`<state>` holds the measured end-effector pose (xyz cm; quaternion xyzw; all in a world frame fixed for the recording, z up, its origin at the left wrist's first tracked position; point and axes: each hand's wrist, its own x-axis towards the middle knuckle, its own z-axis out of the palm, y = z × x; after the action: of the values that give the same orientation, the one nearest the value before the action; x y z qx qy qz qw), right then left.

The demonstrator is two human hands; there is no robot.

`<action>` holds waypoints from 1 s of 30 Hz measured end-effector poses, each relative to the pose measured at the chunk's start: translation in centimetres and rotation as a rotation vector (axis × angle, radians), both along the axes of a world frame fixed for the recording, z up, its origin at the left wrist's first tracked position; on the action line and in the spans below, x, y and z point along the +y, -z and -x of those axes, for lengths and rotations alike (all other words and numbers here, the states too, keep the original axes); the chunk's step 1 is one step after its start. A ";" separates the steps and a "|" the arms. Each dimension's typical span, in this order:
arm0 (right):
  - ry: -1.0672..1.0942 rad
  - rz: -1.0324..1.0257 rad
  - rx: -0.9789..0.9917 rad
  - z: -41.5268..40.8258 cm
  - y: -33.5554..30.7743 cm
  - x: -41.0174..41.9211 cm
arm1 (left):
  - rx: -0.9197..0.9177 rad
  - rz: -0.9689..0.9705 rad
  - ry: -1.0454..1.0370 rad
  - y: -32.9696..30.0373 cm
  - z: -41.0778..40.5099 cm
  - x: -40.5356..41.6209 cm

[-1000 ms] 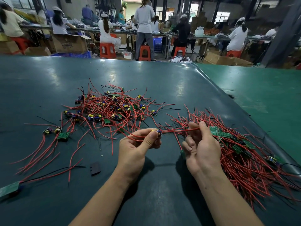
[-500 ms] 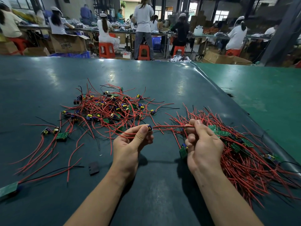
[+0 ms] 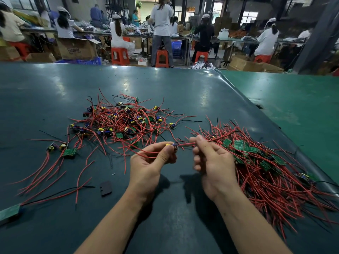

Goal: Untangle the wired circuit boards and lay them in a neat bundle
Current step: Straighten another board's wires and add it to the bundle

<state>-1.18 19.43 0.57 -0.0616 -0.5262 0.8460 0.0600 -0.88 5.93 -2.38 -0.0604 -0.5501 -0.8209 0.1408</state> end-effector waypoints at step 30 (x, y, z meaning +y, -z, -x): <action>-0.433 -0.300 -0.007 -1.0 0.2 -0.1 | -0.164 0.045 0.162 -1.6 -1.1 -0.3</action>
<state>-0.21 19.38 0.34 0.0592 -0.6468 0.7515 -0.1157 0.20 5.66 -0.83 -0.0404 -0.5715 -0.8192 0.0269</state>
